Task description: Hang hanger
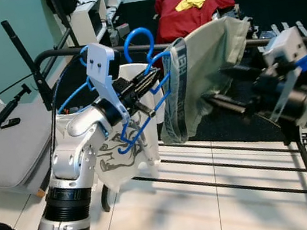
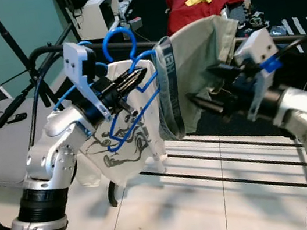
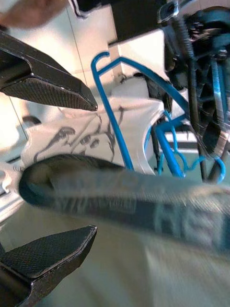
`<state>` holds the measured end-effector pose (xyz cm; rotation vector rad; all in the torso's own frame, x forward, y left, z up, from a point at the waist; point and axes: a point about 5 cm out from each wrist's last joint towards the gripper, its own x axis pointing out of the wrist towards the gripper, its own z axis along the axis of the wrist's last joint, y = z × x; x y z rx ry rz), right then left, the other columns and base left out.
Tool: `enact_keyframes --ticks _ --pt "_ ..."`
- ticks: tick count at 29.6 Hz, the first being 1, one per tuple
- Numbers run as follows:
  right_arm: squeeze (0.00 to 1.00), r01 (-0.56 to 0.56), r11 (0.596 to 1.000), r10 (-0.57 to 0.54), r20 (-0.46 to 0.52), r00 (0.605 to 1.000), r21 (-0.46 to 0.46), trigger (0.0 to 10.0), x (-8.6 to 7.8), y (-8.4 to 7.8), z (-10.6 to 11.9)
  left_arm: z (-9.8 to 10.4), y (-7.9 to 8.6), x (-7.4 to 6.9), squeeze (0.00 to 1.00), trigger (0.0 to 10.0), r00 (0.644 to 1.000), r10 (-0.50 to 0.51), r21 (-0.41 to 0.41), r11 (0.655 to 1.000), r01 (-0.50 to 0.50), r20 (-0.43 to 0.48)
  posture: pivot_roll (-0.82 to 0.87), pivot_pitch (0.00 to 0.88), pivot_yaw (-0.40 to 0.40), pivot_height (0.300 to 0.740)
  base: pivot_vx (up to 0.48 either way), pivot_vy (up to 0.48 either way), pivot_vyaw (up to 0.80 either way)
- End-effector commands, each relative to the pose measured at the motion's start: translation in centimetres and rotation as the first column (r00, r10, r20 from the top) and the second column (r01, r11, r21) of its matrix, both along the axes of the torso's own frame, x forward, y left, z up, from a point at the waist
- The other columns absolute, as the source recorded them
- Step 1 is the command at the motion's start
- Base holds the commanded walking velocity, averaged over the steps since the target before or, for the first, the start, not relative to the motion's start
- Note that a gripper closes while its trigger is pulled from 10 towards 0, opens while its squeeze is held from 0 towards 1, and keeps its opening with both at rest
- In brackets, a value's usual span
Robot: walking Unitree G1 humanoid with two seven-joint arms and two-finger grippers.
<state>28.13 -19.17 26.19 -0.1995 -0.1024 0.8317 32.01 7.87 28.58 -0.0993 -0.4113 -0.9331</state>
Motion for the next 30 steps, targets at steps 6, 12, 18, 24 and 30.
enact_keyframes --ticks 6,12,18,24,30 --pt "0.00 0.009 1.000 -0.009 0.002 1.000 -0.004 10.0 0.3 0.5 -0.1 0.1 -1.0 -0.8 0.00 0.0 0.999 -0.040 -0.025 0.999 0.040 -0.002 -0.07 0.100 0.028 0.740 0.000 0.000 0.00" --pt "0.00 0.045 0.999 -0.044 0.009 0.999 -0.004 10.0 0.9 0.7 -0.1 0.3 -2.1 -1.4 0.00 0.0 0.997 -0.080 -0.048 0.996 0.080 -0.004 -0.07 0.100 0.028 0.740 0.000 0.000 0.00" --pt "0.00 0.101 0.995 -0.101 0.038 0.994 0.011 0.0 1.5 0.8 0.5 0.9 -2.5 -2.0 0.00 0.0 0.994 -0.113 -0.067 0.991 0.113 -0.002 -0.07 0.117 0.028 0.740 0.000 0.000 0.00" --pt "0.00 0.124 0.992 -0.125 0.049 0.991 0.013 0.0 1.6 0.6 0.6 1.2 -2.2 -1.9 0.00 0.0 0.994 -0.111 -0.069 0.991 0.110 0.003 -0.07 0.119 0.030 0.740 0.000 0.000 0.00" --pt "0.00 0.135 0.990 -0.137 0.060 0.989 0.026 0.0 1.6 0.4 0.8 1.3 -1.6 -1.7 0.00 0.0 0.996 -0.089 -0.058 0.994 0.089 0.009 -0.07 0.120 0.031 0.740 0.000 0.000 0.00"
